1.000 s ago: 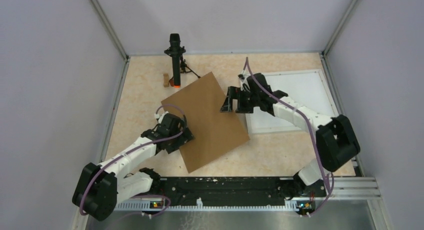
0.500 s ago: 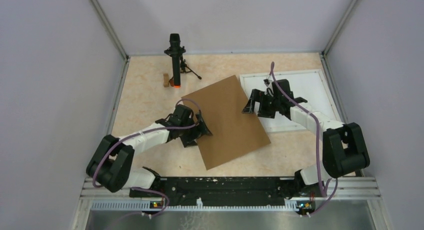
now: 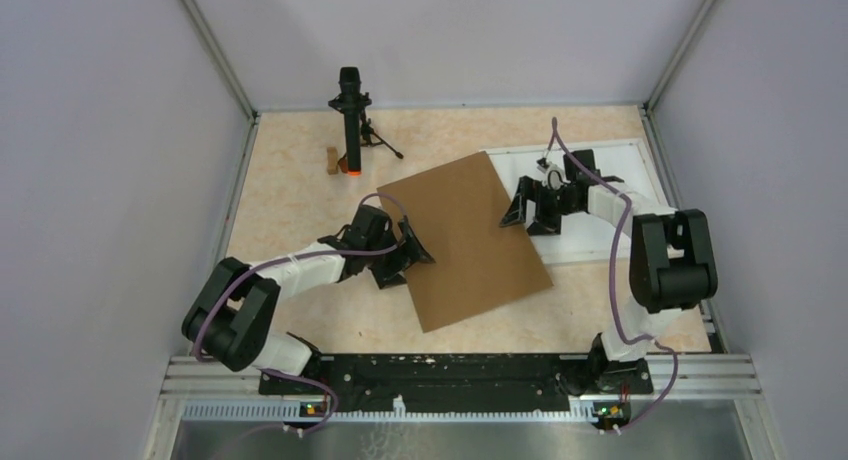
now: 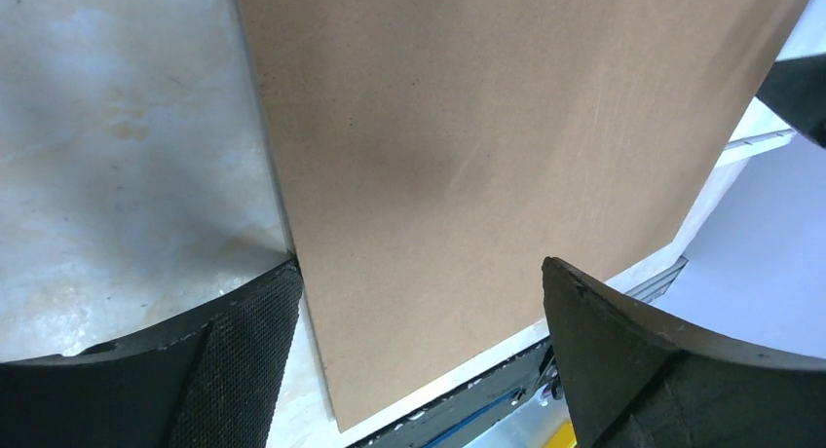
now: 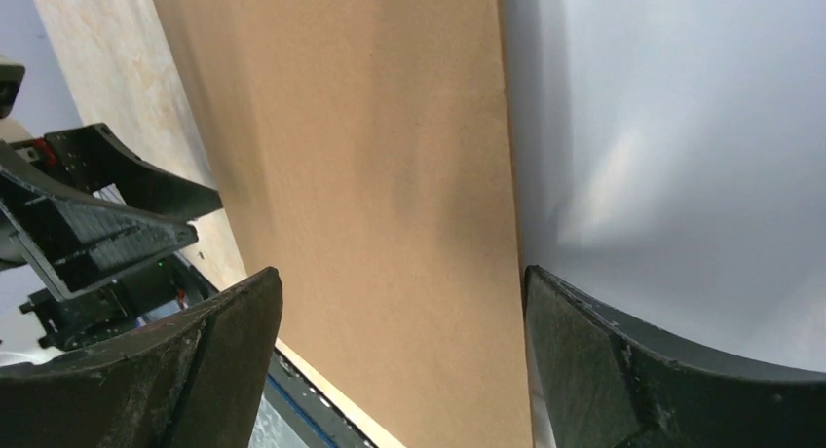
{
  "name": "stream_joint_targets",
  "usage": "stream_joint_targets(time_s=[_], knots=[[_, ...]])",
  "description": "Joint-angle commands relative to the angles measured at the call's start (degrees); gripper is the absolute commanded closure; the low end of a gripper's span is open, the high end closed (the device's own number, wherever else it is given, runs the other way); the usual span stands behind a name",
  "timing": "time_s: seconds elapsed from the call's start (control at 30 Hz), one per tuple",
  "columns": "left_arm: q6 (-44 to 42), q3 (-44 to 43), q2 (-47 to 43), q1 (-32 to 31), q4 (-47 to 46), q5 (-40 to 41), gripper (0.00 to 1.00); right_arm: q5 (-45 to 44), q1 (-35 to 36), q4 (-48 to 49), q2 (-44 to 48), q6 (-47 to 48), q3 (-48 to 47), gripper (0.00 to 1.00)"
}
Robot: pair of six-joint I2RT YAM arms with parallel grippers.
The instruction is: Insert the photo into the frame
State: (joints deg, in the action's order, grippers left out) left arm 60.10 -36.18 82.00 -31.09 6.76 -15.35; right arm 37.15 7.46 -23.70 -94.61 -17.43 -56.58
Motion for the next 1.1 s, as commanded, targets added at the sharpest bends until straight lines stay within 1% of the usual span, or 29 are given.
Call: stream_joint_targets(time_s=[0.0, 0.07, 0.13, 0.2, 0.27, 0.4, 0.47, 0.5, 0.57, 0.7, 0.8, 0.87, 0.93, 1.07], knots=[[-2.33, 2.28, 4.29, 0.44, -0.03, 4.35, 0.02, 6.88, 0.37, -2.1, -5.87, 3.8, -6.91, 0.11], [-2.99, 2.02, 4.61, 0.71, 0.14, 4.43, 0.02, 7.27, 0.28, -0.97, -7.79, 4.02, -8.77, 0.12], [-3.45, 1.97, 4.89, 1.05, 0.09, 4.37, 0.02, 10.27, 0.3, -1.93, -11.0, 5.52, -11.85, 0.12], [-3.86, 2.05, 5.18, 1.41, 0.03, 4.09, 0.02, 13.52, 0.28, -4.18, -15.69, 7.38, -15.42, 0.18], [-4.37, 2.15, 5.48, 1.89, 0.05, 3.72, 0.02, 16.66, 0.32, -4.98, -18.01, 8.34, -17.53, 0.23], [-6.52, 1.79, 5.52, 2.38, 0.17, 3.83, 0.02, 24.26, 0.33, -3.93, -19.99, 8.45, -18.38, 0.41], [-7.85, 1.01, 5.53, 2.38, 0.46, 3.93, 0.02, 27.01, 0.28, -3.47, -19.55, 8.13, -17.55, 0.56], [-8.55, 0.51, 5.54, 2.36, 0.63, 3.91, 0.02, 27.99, 0.26, -2.65, -18.66, 7.11, -16.53, 0.59], [-9.57, -0.16, 5.46, 2.36, 0.67, 3.96, 0.02, 29.57, 0.18, 0.93, -15.68, 3.44, -13.39, 0.61], [-10.92, -1.1, 4.88, 2.36, 0.19, 3.81, 0.02, 32.04, 0.18, 13.3, -6.31, -7.33, -3.62, 0.61], [-11.97, -2.13, 4.16, 2.36, 0.25, 3.71, 0.02, 31.54, 0.28, 15.89, 0.52, -10.39, 2.8, 0.61], [-12.65, -2.62, 3.62, 2.37, 0.37, 4.5, 0.02, 29.45, 0.29, 15.1, 4.85, -10.91, 5.1, 0.62], [-13.44, -3.19, 3.36, 2.35, 0.71, 5.29, 0.02, 27.85, 0.33, 14.94, 8.44, -12.33, 6.64, 0.69], [-15.59, -5.48, 3.22, 2.37, 1.16, 3.24, 0.02, 26.04, 0.57, 19.61, 14.63, -17.93, 11.55, 0.91]])
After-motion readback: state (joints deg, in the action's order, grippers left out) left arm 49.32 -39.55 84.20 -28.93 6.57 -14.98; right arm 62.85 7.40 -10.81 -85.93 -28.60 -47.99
